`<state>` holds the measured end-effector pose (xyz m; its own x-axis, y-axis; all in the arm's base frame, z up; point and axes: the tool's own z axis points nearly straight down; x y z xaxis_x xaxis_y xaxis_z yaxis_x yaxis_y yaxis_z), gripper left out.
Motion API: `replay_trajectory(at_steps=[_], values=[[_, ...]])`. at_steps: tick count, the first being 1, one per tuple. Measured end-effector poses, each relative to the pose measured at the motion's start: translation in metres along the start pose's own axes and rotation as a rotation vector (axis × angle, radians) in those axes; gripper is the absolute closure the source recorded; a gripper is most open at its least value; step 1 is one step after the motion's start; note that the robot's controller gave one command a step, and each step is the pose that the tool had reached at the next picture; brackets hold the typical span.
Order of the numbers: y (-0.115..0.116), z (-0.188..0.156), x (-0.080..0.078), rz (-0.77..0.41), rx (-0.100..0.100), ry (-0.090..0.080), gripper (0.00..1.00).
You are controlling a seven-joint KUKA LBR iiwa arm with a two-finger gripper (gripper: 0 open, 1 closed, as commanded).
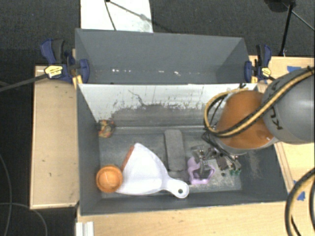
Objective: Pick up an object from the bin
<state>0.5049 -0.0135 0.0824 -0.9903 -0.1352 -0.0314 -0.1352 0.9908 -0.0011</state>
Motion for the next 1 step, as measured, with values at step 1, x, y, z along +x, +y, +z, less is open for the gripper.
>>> replay_trajectory(at_steps=[1], values=[[-0.0162,-0.1418,0.0162,0.014,0.000,0.026,1.00]])
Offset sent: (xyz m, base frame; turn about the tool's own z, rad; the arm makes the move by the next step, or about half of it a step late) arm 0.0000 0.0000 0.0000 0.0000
